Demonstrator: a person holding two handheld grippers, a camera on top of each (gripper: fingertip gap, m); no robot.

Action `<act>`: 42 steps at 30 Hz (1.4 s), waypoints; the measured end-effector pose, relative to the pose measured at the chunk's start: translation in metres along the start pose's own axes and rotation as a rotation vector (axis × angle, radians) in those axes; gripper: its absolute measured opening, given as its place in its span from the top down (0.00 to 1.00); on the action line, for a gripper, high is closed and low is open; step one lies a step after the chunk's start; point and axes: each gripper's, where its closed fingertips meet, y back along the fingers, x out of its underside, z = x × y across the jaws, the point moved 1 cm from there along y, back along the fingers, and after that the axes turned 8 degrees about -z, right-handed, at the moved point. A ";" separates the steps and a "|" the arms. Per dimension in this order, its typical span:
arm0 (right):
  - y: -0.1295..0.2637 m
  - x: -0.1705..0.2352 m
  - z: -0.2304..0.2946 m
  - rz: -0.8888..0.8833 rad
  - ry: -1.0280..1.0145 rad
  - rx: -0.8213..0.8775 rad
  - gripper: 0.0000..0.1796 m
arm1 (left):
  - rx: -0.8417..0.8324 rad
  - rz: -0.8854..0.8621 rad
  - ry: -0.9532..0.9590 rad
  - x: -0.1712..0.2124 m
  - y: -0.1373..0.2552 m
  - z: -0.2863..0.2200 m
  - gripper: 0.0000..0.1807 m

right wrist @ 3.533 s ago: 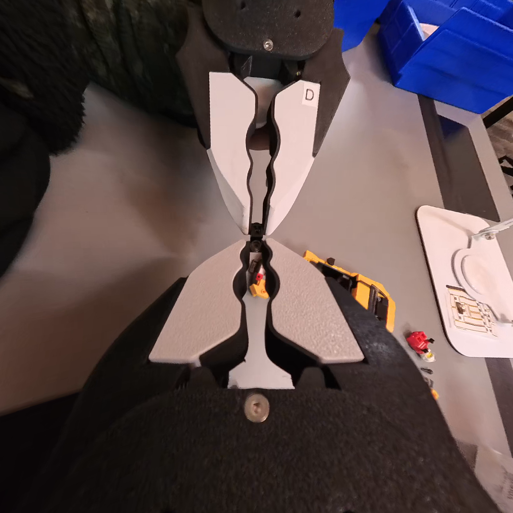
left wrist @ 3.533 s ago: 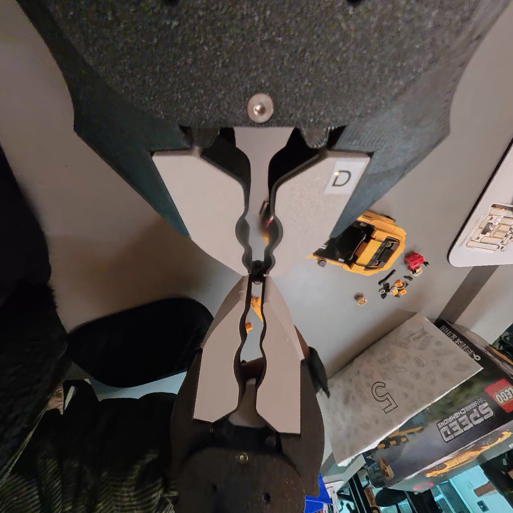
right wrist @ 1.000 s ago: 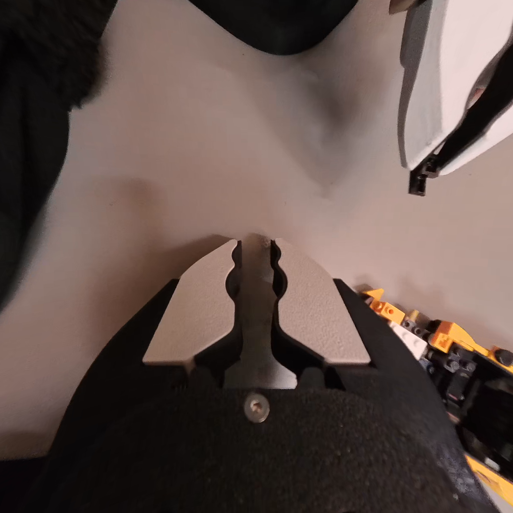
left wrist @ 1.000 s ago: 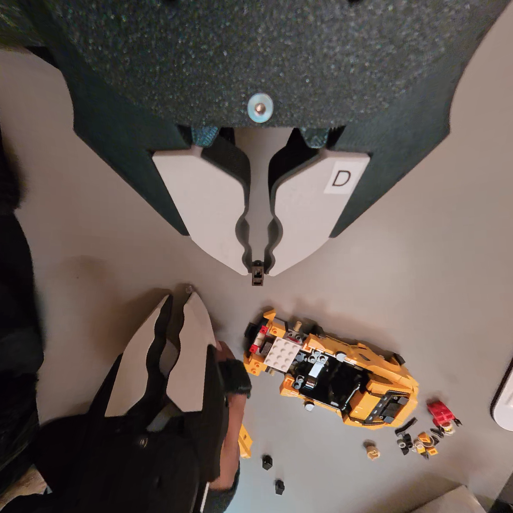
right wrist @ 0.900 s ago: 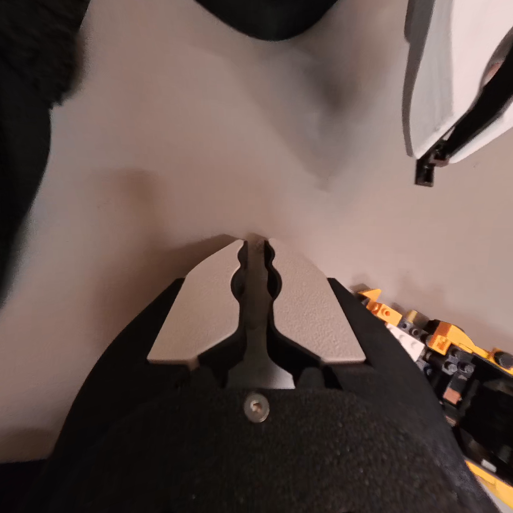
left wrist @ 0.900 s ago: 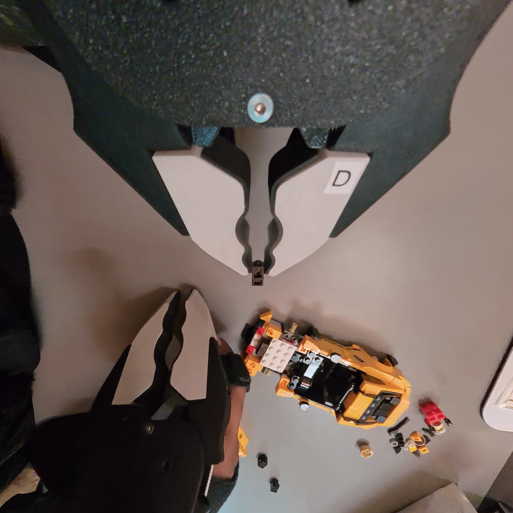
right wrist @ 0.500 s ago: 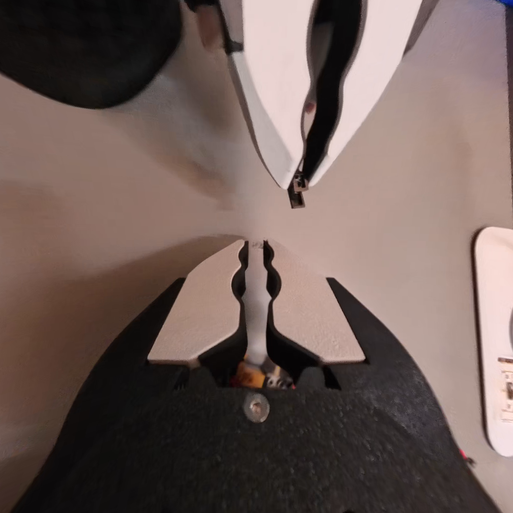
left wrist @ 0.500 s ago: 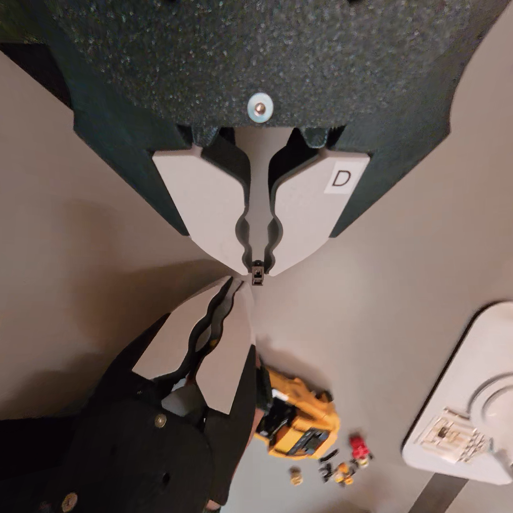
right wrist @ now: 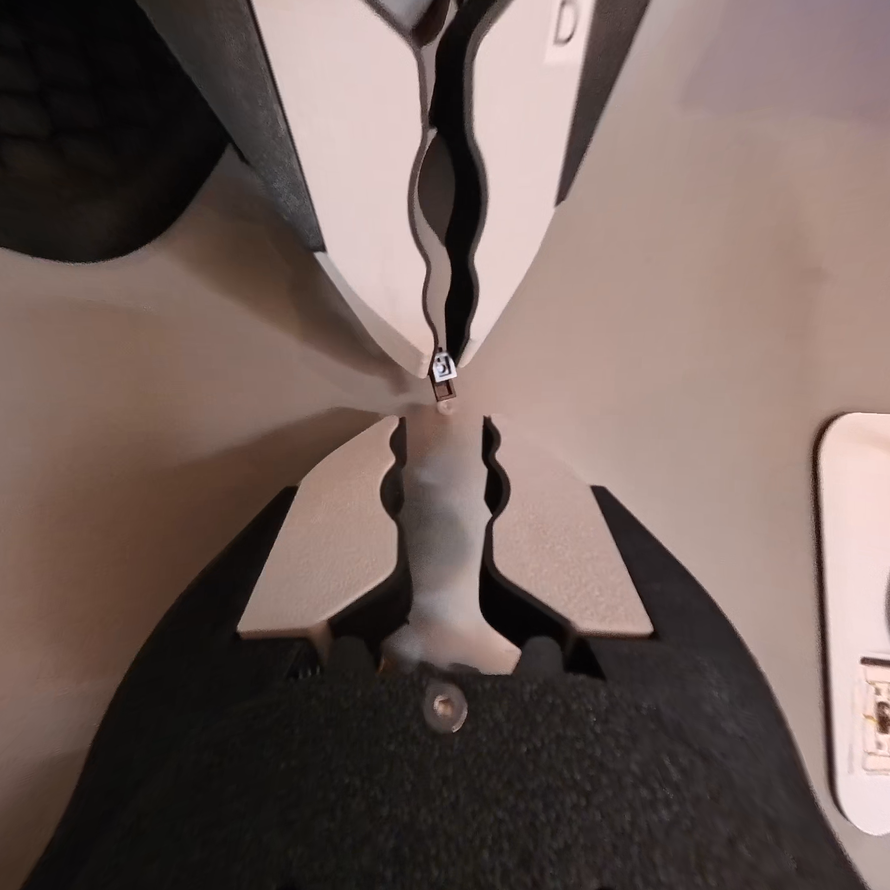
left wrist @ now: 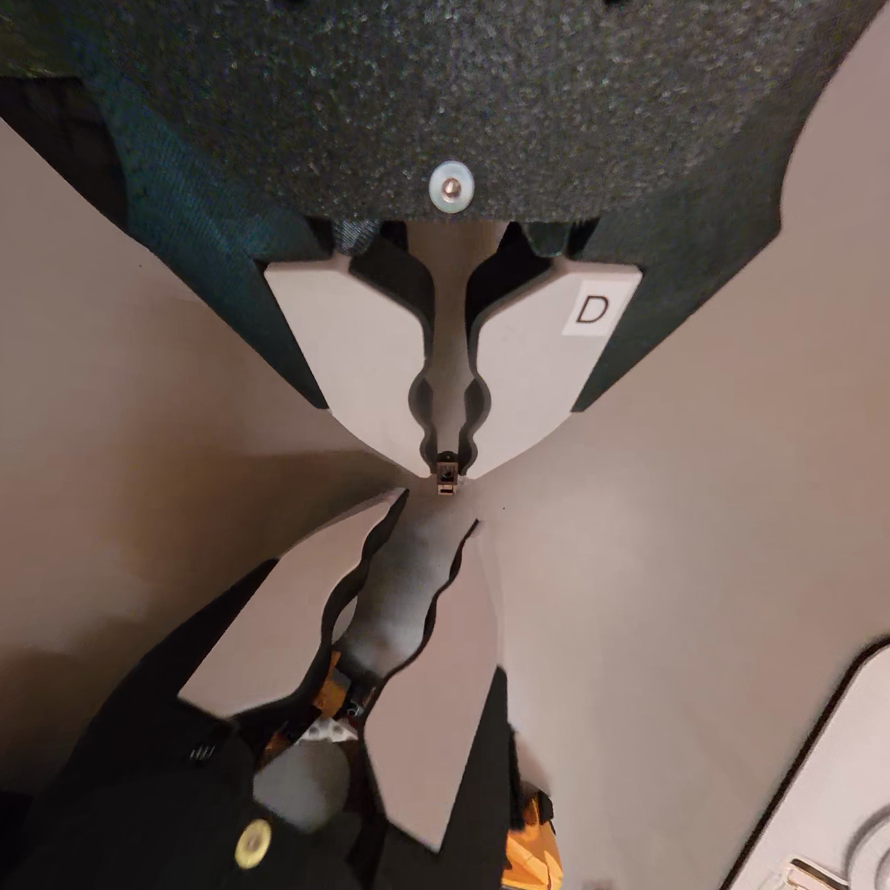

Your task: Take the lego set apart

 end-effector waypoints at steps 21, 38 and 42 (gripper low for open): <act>0.099 -0.031 0.022 -0.539 -0.130 -0.031 0.96 | 0.296 -0.546 -0.081 -0.085 0.018 -0.057 0.96; 0.085 -0.010 0.029 -0.427 -0.115 -0.066 0.96 | 0.339 -0.611 0.021 -0.096 0.022 -0.054 0.96; 0.077 -0.007 0.037 -0.426 -0.128 -0.091 0.96 | 0.362 -0.675 0.093 -0.098 0.034 -0.045 0.96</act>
